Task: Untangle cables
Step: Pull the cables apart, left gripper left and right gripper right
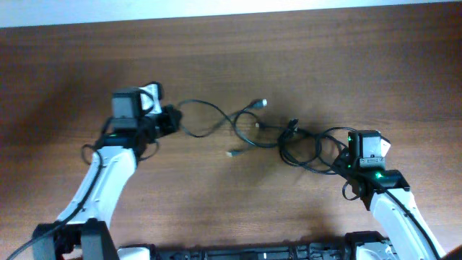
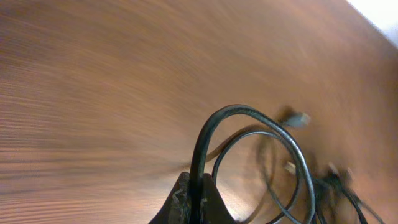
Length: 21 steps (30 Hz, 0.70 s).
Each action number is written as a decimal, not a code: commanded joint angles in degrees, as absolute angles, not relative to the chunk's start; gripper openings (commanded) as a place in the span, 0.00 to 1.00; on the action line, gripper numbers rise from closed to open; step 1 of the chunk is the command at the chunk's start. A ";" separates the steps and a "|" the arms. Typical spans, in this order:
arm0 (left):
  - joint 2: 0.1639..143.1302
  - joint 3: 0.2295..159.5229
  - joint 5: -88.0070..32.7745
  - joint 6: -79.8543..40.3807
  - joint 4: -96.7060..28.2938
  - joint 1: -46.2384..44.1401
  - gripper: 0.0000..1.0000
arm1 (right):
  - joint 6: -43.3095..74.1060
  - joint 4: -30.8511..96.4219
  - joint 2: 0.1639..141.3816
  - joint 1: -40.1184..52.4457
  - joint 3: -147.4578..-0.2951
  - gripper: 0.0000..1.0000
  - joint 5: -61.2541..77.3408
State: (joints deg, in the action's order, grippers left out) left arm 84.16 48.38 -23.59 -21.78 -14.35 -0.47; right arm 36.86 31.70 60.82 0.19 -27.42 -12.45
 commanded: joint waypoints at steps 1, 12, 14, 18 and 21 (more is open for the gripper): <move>80.36 49.19 -20.05 -20.73 -13.52 8.82 0.00 | 37.15 31.70 60.90 -0.08 -27.40 0.07 -19.38; 70.91 52.56 -27.40 -22.48 -13.89 14.52 0.00 | 29.19 31.31 60.66 -0.03 -39.77 0.04 -3.84; 71.02 52.56 -27.20 -18.85 -14.06 10.04 0.10 | 28.91 31.29 60.16 -0.01 -41.50 0.04 2.26; 72.79 52.56 -27.22 -14.37 -14.92 0.38 0.73 | 25.71 30.74 59.55 -0.01 -42.61 0.04 18.22; 75.92 52.56 -27.29 -13.56 -18.13 -5.93 0.79 | 25.76 33.50 59.61 -0.01 -42.54 0.04 18.65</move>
State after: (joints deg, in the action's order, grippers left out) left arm 72.86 51.35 -26.59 -16.27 -15.79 -1.32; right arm 26.83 32.03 60.42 0.19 -41.08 14.46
